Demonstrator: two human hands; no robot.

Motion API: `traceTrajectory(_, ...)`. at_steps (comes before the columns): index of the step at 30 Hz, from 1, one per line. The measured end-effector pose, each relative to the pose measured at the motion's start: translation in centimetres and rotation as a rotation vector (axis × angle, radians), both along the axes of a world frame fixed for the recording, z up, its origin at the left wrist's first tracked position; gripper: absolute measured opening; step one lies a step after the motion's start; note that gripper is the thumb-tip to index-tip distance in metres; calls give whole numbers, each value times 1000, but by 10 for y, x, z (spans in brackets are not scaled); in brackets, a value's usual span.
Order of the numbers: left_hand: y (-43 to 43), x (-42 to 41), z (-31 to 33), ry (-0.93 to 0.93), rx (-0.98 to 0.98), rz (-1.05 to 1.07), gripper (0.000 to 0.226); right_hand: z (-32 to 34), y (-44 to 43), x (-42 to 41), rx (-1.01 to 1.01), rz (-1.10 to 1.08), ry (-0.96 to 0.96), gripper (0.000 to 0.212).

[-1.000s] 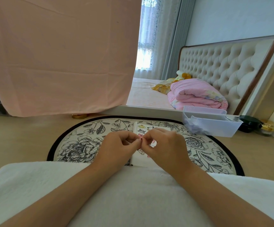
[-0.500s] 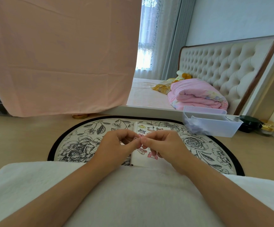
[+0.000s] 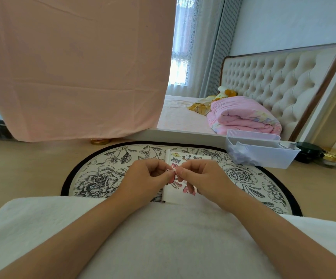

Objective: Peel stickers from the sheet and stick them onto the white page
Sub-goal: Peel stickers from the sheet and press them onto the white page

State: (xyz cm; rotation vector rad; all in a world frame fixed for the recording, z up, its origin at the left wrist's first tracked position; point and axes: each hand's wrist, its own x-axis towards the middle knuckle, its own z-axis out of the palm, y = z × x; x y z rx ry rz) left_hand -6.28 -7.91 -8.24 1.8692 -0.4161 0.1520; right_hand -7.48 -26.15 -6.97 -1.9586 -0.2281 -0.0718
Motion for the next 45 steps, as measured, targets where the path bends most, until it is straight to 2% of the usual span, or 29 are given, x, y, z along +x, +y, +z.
traceTrajectory(10, 1, -2, 1, 18, 6, 11, 12, -3, 0, 1, -195, -38, -254, 7)
traceTrajectory(16, 0, -2, 1, 43, -10, 9, 9, -3, 2, -2, -247, -55, -301, 10)
traceTrajectory(22, -2, -1, -1, 21, -9, 28, 11, -8, 8, -3, -529, -150, -514, 14)
traceTrajectory(25, -3, -1, -2, 21, -12, 32, 13, -9, 11, -4, -592, -174, -570, 15)
traceTrajectory(28, -3, 0, -2, 16, -28, 42, 11, -10, 10, -3, -531, -159, -516, 16)
traceTrajectory(31, -3, 3, -6, -14, -25, 62, 7, -7, 10, -1, -272, -116, -350, 19)
traceTrajectory(35, 0, 6, -9, -188, 58, 181, 15, -5, 10, -1, -86, -114, -219, 17)
traceTrajectory(38, 2, 5, -8, -294, 119, 211, 18, -7, 10, 0, -87, -137, -230, 16)
traceTrajectory(45, -5, -2, -4, -188, 93, 131, 14, -10, 8, 2, -279, -189, -373, 17)
